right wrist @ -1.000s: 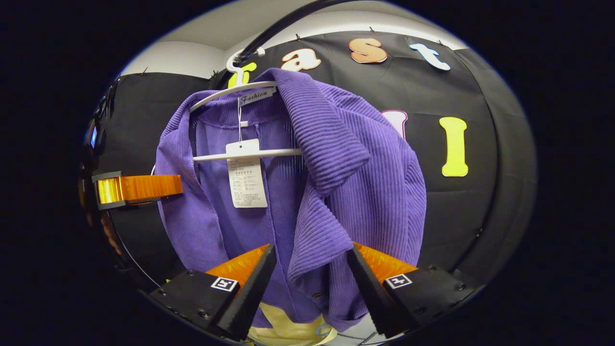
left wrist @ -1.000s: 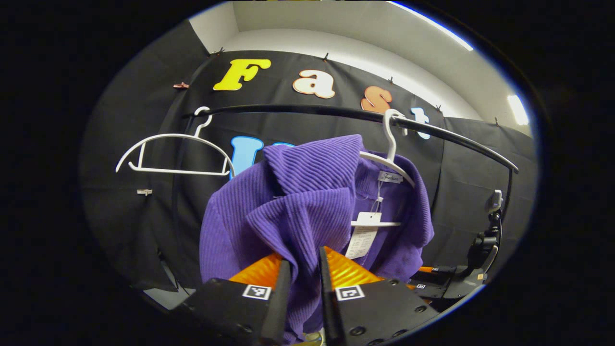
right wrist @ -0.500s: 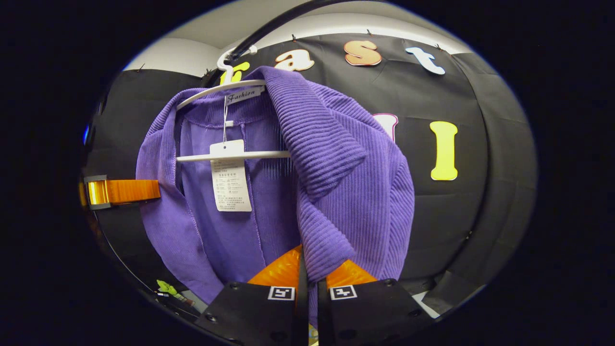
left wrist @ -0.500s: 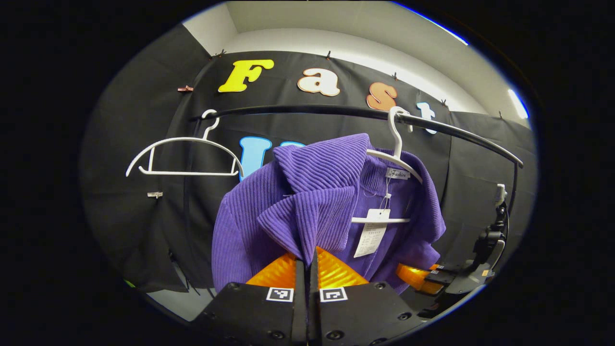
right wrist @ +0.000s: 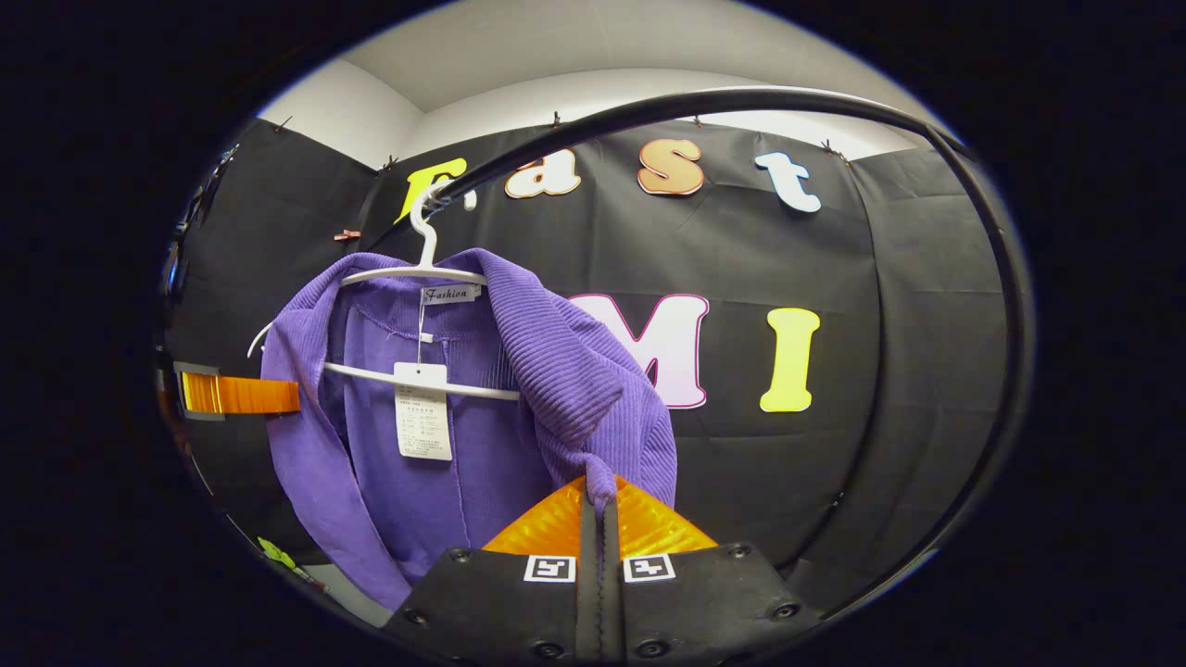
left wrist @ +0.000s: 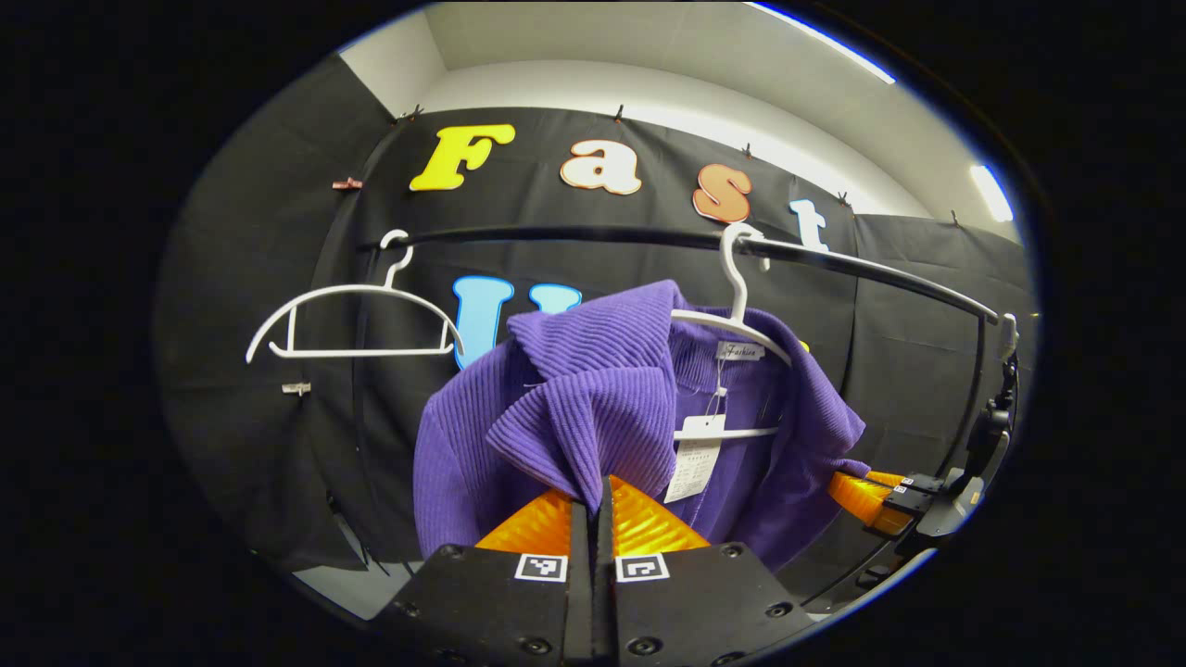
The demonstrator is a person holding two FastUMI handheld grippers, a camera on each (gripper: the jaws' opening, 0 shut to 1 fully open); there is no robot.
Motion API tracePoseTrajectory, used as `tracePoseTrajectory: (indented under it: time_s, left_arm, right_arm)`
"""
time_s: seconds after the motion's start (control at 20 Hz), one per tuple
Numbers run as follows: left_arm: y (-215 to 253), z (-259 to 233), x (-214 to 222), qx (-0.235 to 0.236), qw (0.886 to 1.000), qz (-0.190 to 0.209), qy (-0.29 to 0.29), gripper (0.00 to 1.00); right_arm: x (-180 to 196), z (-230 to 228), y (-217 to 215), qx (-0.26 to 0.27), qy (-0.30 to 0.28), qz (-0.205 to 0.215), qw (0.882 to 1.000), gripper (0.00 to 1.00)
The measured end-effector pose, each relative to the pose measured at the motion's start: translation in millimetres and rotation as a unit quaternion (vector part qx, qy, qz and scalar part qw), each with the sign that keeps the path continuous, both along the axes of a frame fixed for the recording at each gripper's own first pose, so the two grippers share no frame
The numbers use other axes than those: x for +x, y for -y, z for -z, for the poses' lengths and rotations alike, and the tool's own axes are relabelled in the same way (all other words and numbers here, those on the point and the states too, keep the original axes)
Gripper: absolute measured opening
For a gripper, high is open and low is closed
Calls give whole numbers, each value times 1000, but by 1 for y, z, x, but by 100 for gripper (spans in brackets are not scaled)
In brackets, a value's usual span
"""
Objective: Grasp the clothes on the hanger with both hands and then place them into the laundry hamper below.
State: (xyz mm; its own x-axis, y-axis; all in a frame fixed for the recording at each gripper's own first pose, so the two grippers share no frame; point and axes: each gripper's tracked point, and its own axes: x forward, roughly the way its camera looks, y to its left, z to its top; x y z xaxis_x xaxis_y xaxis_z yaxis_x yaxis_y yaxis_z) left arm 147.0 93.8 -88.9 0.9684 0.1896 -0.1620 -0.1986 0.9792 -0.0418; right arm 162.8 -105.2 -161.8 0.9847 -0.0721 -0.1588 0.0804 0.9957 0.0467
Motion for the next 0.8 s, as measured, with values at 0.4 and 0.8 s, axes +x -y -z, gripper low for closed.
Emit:
tracePoseTrajectory:
  time_s: [0.4, 0.8]
  left_arm:
    - [-15, -32, -13, 11, 1000, -18, 20, 5]
    - [-56, -124, -9, 87, 990, -49, 100, 3]
  right_arm:
    - [-9, -47, -15, -43, 38, -35, 998, 4]
    - [14, -140, 36, -153, 133, 36, 978, 4]
